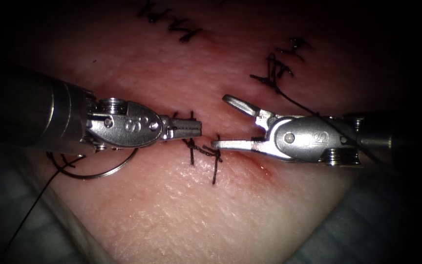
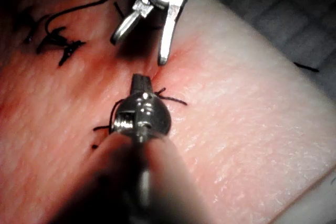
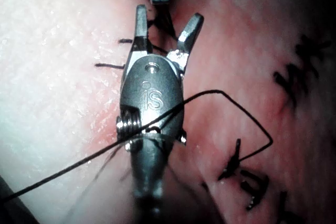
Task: Wound Closure
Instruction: Pick up the needle with the left gripper
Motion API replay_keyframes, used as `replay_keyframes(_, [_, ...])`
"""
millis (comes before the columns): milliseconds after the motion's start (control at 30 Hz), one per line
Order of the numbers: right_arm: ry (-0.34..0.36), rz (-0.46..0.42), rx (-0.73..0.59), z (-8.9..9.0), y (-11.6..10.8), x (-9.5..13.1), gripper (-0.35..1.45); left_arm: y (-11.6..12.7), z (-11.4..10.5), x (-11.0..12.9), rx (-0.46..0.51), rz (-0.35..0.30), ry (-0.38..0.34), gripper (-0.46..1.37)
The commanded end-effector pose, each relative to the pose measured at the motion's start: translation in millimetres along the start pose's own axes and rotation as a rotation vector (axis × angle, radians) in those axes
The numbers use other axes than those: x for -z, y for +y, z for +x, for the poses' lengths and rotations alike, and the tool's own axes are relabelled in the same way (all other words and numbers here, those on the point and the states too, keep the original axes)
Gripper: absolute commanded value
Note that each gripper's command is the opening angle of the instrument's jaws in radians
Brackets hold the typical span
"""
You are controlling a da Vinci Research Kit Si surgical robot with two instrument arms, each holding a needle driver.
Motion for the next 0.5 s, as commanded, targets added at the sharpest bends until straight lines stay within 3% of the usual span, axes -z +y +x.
replay_keyframes(33, [0.000, 0.002, 0.000, 0.0, 0.0, 0.0, 1.02, 0.0, 0.0, 0.0, 0.000, -0.003, 0.001, -0.35])
replay_keyframes(500, [0.001, 0.005, 0.001, -0.1, 0.0, 0.4, 1.04, 1.5, -0.7, 2.0, 0.000, -0.011, -0.032, -0.35])
